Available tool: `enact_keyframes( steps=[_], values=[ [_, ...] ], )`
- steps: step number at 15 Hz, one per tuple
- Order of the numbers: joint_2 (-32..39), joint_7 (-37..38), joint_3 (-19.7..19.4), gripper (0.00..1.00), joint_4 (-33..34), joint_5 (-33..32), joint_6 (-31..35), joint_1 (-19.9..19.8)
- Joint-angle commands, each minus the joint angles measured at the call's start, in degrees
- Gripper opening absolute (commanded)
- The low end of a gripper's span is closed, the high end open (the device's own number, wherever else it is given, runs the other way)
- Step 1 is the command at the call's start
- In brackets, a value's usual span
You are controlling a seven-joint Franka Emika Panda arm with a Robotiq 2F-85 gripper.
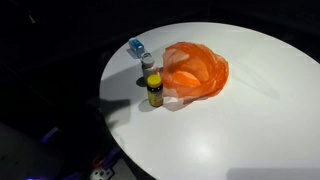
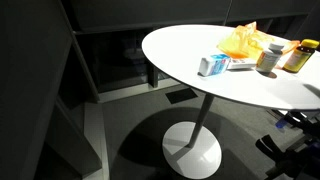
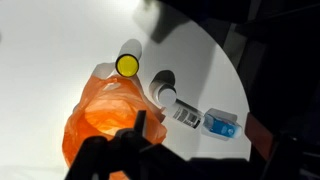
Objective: Lift the white bottle and put it in the plastic
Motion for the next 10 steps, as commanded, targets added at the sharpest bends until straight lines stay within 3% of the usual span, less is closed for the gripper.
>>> enact_keyframes(
  steps=[1, 4, 10],
  values=[
    [0.17, -0.36, 1.7, 1.0, 0.19, 0.36, -0.16, -1.96],
    [0.08, -0.17, 1.91, 1.0, -0.19, -0.06, 0.21, -1.9],
    [0.22, 3.34, 6.13, 1.0, -6.05, -6.45, 5.71, -2.04]
  ],
)
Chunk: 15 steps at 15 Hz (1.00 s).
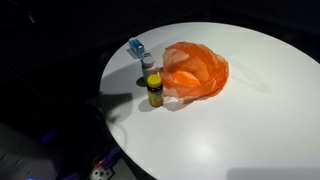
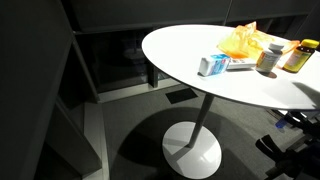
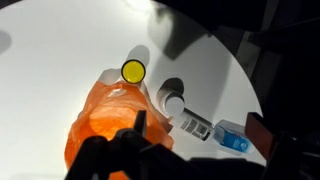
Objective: Lift the white bottle and put it in the plastic
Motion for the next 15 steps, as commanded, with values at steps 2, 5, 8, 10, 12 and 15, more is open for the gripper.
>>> enact_keyframes(
  steps=[2, 5, 8, 10, 12, 15],
  values=[
    [-0.12, 2.36, 3.46, 1.0, -6.07, -4.91, 7.02, -0.69],
    [0.76, 1.17, 4.37, 1.0, -10.16, -5.3, 13.38, -0.31],
    [2.13, 0.67, 5.23, 1.0, -13.76, -5.03, 20.37, 0.01],
    [3.23, 0.73, 5.78, 1.0, -15.93, -4.86, 24.76, 0.16],
    [4.21, 1.13, 6.28, 1.0, -17.8, -4.68, 28.4, 0.19],
    [5.57, 1.22, 7.05, 1.0, -20.58, -4.91, 33.94, 0.29]
  ],
)
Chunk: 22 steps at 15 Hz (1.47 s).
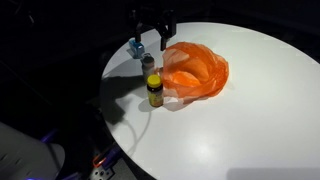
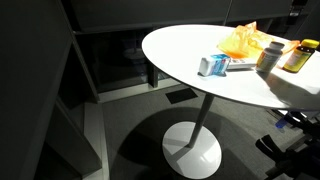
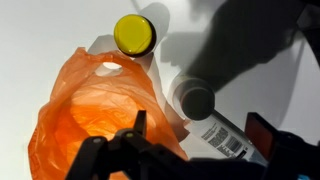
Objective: Lift the white bottle and put it in the plastic
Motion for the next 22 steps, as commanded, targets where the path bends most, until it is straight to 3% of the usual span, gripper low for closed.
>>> enact_keyframes(
  steps=[1, 6, 7, 8, 15, 22],
  values=[
    [0.93, 0.1, 0.82, 1.0, -3.02, -0.24, 5.67, 0.1],
    [3.33, 0.38, 2.03, 1.0, -5.82, -0.39, 11.39, 0.42],
    [3.79, 0.42, 2.26, 0.78, -6.06, -0.42, 11.99, 0.45],
    [4.12, 0.47, 2.47, 0.74, -6.24, -0.49, 12.36, 0.49],
    [1.67, 0.88, 2.78, 0.19, -5.97, -0.26, 10.42, 0.3],
    [-5.4, 0.89, 0.68, 0.19, -3.41, -0.46, 3.86, -1.17]
  ],
)
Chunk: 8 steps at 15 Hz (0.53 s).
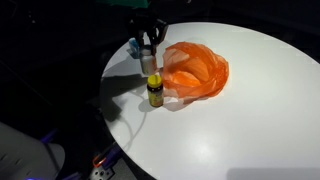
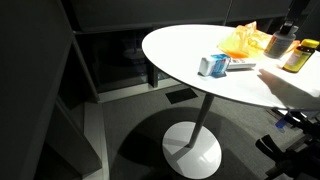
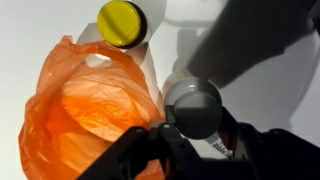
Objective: Lift the white bottle and put it in the plastic
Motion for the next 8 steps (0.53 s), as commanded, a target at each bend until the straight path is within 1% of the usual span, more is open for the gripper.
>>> enact_keyframes(
  steps=[1, 4, 8],
  values=[
    [-3.42, 0.09, -1.86, 0.19, 2.93, -0.41, -3.79, -1.3],
    [-2.91, -0.17, -3.48, 0.19, 6.63, -0.7, -4.29, -2.26],
    [-0.05, -0.6, -5.17, 0.19, 11.42, -0.59, -4.12, -3.37]
  ],
)
